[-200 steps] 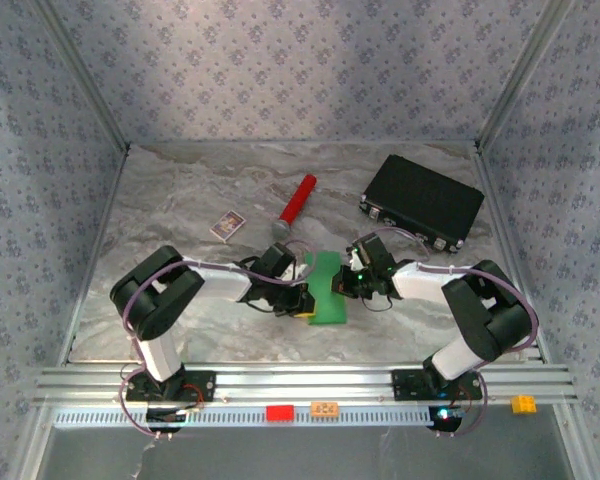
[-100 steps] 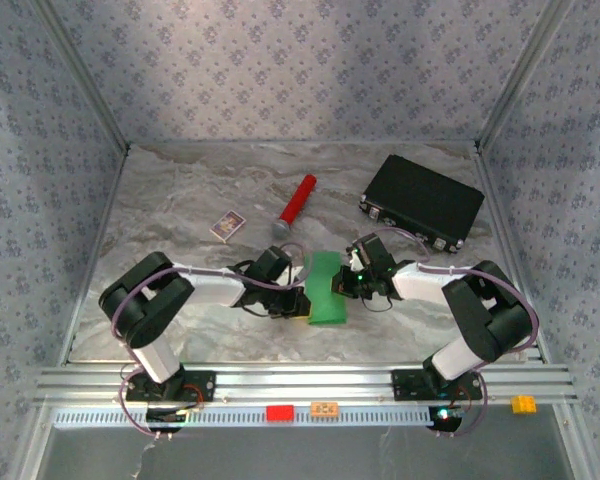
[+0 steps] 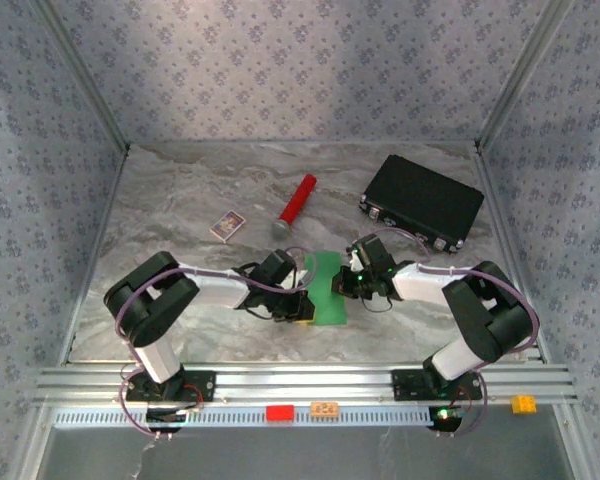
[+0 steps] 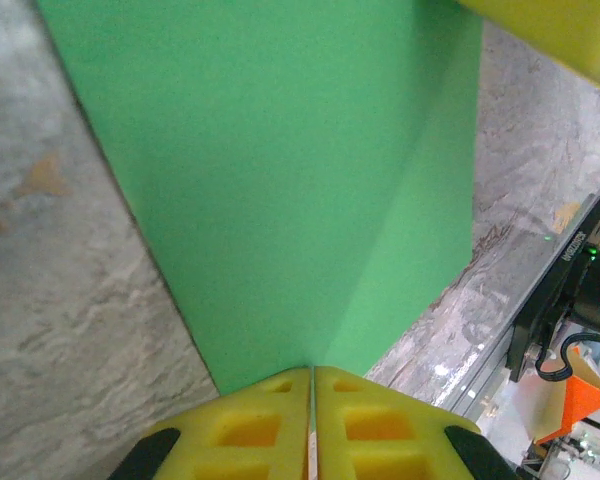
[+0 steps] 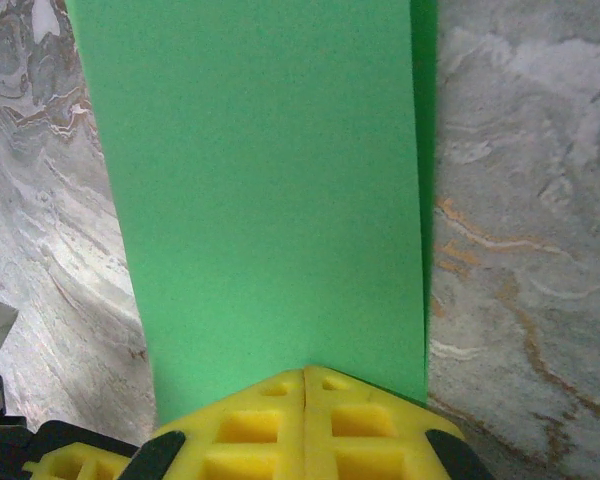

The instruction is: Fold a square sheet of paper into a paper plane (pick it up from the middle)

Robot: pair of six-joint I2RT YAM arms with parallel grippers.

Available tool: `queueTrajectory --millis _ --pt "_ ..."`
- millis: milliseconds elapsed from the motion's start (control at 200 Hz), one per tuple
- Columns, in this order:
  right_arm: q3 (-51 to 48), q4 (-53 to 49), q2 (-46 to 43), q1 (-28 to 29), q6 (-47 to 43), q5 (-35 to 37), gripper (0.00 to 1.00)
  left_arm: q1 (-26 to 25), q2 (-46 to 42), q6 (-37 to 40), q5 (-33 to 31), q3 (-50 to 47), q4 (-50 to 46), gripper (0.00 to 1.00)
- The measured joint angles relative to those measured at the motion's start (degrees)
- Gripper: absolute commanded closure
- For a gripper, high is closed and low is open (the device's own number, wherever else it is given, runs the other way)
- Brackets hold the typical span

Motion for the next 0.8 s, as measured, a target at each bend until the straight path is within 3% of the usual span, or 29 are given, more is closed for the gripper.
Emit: queueTrajectory --millis 315,625,800 --pt "-0.3 0.4 -0.1 0.0 0.0 0.0 1.0 -0.8 -3.8 2.7 -1.8 -4.2 0.3 0.92" --pt "-0.3 0.4 -0.1 0.0 0.0 0.0 1.0 -3.8 -8.8 5.7 -7.5 -3.5 -9.0 0.92" --pt "-0.1 -0.2 -0.3 0.0 0.0 0.0 1.0 -1.0 -13.1 6.1 -9.3 -0.1 -12.5 0.91"
